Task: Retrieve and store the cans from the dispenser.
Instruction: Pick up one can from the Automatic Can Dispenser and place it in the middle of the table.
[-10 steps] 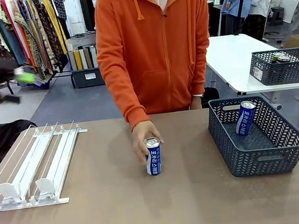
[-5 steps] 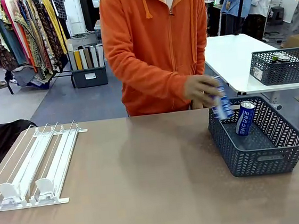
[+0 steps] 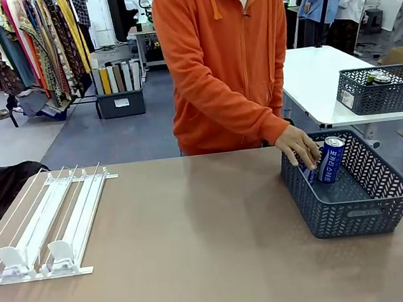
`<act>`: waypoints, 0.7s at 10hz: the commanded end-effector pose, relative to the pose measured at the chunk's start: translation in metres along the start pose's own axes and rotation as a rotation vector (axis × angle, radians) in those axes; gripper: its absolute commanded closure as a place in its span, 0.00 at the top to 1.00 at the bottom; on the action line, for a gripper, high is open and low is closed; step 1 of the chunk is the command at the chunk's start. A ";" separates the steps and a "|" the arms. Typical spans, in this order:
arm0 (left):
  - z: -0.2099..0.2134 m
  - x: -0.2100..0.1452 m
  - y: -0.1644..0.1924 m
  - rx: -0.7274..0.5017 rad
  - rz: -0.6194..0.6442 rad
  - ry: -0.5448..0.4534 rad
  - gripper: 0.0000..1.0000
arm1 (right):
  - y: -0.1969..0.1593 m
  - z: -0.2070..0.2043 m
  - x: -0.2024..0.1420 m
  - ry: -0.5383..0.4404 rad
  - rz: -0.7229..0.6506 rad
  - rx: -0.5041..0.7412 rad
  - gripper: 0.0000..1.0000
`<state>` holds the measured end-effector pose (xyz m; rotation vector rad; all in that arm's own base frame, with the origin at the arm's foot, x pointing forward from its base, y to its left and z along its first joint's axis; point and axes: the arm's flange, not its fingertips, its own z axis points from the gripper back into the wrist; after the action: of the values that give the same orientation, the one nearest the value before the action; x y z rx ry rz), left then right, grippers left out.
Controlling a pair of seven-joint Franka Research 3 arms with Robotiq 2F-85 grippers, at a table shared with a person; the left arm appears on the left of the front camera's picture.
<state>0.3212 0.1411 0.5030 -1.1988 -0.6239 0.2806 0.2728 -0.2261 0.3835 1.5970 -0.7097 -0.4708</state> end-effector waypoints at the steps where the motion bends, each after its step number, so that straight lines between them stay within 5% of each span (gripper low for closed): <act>1: -0.001 0.000 0.001 -0.021 -0.001 -0.006 1.00 | 0.005 0.001 -0.001 0.009 -0.013 0.002 1.00; 7: -0.001 0.000 0.001 -0.021 -0.001 -0.006 1.00 | 0.005 0.001 -0.001 0.009 -0.013 0.002 1.00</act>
<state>0.3204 0.1409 0.5016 -1.2008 -0.6141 0.2884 0.2728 -0.2261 0.3835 1.5970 -0.7097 -0.4708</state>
